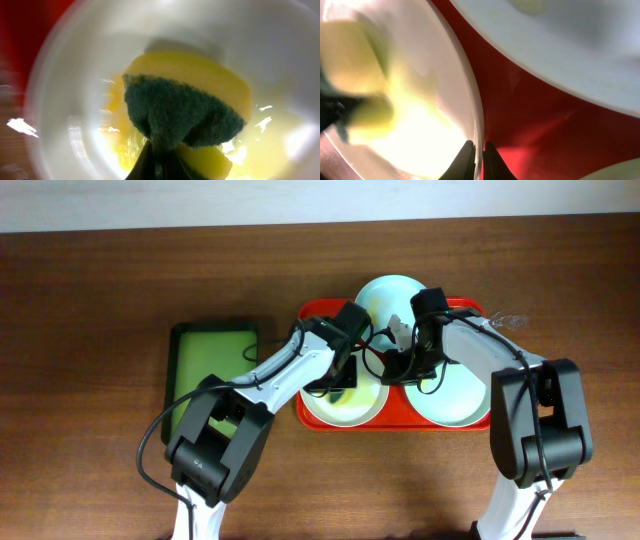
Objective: Clean dirty plates on tray and stack at the side
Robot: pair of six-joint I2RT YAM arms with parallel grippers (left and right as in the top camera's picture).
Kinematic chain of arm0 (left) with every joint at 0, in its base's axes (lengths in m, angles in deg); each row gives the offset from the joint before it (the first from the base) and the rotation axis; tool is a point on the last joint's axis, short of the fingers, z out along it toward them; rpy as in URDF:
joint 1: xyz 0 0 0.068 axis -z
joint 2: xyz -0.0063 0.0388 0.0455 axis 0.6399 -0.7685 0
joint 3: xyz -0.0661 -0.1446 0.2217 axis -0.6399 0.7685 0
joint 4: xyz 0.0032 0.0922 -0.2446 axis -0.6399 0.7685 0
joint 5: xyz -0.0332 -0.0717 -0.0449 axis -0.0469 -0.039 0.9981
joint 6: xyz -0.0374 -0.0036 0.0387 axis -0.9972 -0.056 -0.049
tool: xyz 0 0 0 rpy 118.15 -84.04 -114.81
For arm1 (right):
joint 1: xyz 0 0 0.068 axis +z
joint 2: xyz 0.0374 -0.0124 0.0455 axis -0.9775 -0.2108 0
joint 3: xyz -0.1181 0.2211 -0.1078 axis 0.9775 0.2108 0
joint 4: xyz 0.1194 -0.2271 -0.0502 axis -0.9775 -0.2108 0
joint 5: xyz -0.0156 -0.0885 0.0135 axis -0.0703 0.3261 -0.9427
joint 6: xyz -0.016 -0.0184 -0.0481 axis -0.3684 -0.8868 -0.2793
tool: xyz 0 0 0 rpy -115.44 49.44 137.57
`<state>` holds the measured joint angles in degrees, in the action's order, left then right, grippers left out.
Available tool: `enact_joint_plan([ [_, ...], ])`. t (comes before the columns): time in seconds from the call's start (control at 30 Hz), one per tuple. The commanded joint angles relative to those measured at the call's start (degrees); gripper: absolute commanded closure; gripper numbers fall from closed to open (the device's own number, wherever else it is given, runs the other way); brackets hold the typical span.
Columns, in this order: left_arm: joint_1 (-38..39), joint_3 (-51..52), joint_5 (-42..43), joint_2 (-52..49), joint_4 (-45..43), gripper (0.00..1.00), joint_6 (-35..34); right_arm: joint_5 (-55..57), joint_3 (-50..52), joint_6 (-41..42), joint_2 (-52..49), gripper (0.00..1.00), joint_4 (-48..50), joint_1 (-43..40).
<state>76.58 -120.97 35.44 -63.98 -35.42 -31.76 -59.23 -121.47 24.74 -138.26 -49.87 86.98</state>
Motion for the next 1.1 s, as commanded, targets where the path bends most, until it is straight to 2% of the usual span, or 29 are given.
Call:
enact_joint_plan([
  [0.0,-0.85,0.68,-20.28,-1.03,4.28,1.00,0.02,1.20,0.26,-0.57,-0.63,0.91,-0.20,-0.07],
  [0.07,-0.85,-0.81,-24.96,-1.03,6.84,1.00,0.02,1.22,0.26,-0.59,-0.63,0.91,-0.39,-0.07],
  [0.13,-0.85,-3.48,-24.22,-1.03,8.26,1.00,0.04,1.22,0.26,-0.57,-0.63,0.91,-0.42,-0.07],
  [0.2,-0.85,-8.48,-14.86,-1.03,9.64,1.00,0.09,1.22,0.26,-0.59,-0.63,0.91,-0.61,-0.07],
  [0.23,-0.85,-11.28,-3.17,-1.03,8.35,1.00,0.09,1.25,0.26,-0.59,-0.63,0.91,-0.59,-0.07],
  [0.33,-0.79,-10.16,9.29,-1.07,2.80,1.00,0.48,1.22,0.26,-0.57,-0.63,0.91,-0.66,-0.07],
  [0.4,-0.79,-7.69,9.11,-1.09,2.34,1.00,0.52,1.22,0.26,-0.57,-0.63,0.91,-0.63,-0.07],
  [0.47,-0.79,-3.76,2.64,-1.09,1.86,1.00,0.50,1.22,0.26,-0.57,-0.63,0.91,-0.81,-0.07],
  [0.5,-1.16,-2.05,-4.11,-1.09,3.89,1.00,0.48,1.20,0.26,-0.57,-0.63,0.93,-0.90,-0.07],
  [0.6,-1.40,-1.81,-14.36,-1.09,7.39,1.00,0.48,1.16,-0.15,-0.57,-0.63,0.96,-1.97,-0.07],
  [0.7,-1.70,-5.18,-13.88,1.07,10.64,1.00,0.42,1.20,-4.72,-0.59,0.33,0.96,-7.69,-0.04],
  [0.77,-1.73,-6.73,-10.88,6.29,10.78,1.00,0.42,1.66,-8.13,-0.59,2.60,0.96,-10.75,0.17],
  [0.83,-2.43,-6.86,-9.60,12.46,10.80,1.00,0.24,8.02,-11.74,-0.55,6.12,0.96,-14.45,2.27],
  [0.9,-7.13,-6.86,-6.47,19.89,11.52,1.00,0.28,23.47,-17.14,5.14,9.51,0.96,-18.99,6.91],
  [1.07,-21.81,-6.38,-9.01,22.93,22.86,1.00,1.90,51.65,-26.47,13.46,9.64,0.96,-27.96,15.85],
])
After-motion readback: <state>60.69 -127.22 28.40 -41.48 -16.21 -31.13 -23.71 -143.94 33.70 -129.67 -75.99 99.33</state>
